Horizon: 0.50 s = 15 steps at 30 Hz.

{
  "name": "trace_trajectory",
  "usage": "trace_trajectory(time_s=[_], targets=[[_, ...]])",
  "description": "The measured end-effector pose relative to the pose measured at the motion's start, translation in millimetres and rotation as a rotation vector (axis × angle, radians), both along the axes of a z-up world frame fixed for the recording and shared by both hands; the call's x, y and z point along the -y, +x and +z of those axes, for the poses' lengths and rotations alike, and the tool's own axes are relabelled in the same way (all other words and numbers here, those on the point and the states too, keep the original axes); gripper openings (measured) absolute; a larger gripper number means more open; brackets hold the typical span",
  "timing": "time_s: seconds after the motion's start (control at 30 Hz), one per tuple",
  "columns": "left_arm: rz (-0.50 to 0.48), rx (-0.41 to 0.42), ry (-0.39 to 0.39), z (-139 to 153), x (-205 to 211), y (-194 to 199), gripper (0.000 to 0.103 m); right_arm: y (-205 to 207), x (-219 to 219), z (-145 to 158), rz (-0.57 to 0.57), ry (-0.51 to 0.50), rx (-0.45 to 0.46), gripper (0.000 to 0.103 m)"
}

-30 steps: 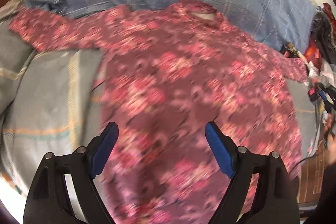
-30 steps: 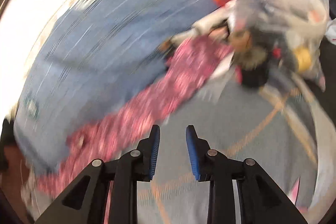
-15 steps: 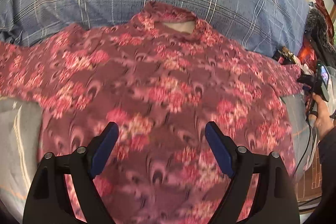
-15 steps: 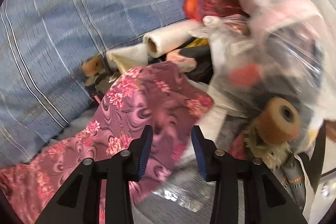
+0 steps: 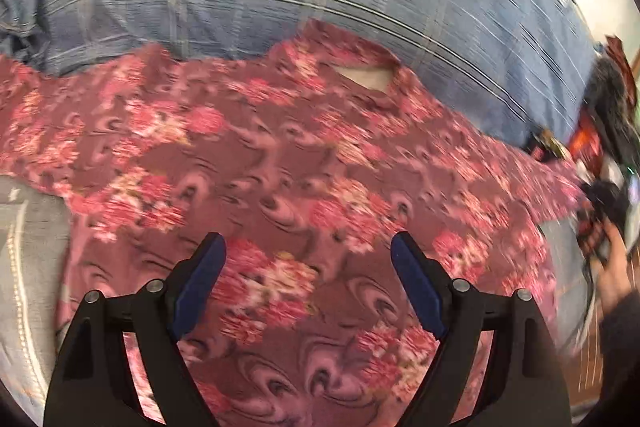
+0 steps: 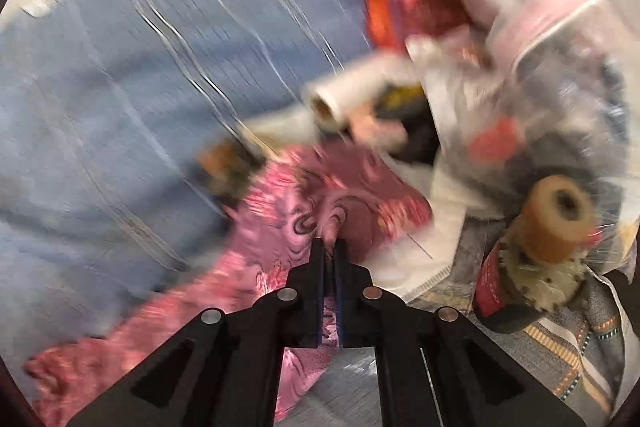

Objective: Fold small clothes

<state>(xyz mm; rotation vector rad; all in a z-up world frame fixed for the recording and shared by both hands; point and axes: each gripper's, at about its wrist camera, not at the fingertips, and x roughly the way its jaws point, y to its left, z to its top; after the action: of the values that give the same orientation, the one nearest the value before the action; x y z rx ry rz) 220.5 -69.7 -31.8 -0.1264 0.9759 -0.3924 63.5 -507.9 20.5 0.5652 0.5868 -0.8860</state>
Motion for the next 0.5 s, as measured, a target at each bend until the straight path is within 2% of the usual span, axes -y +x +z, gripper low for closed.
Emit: trace_trajectory(time_s=[0.1,0.23,0.4,0.5], targets=[[0.018,-0.023,-0.009,-3,-7,4,0.085,-3,-21,11,0.074,-0.023,0.015,0.003],[0.037,-0.026,0.038,-9,-7,7,0.085,5,-65,26,0.177,-0.019,0.039,0.003],[0.006,-0.024,0.090,-7,1,5,0.085,35,-143,41,0.366,0.017,0.066,0.002],[0.022,-0.028,0.085,-4,-6,7,0.085,55,-187,43,0.483,0.032,0.068,0.002]])
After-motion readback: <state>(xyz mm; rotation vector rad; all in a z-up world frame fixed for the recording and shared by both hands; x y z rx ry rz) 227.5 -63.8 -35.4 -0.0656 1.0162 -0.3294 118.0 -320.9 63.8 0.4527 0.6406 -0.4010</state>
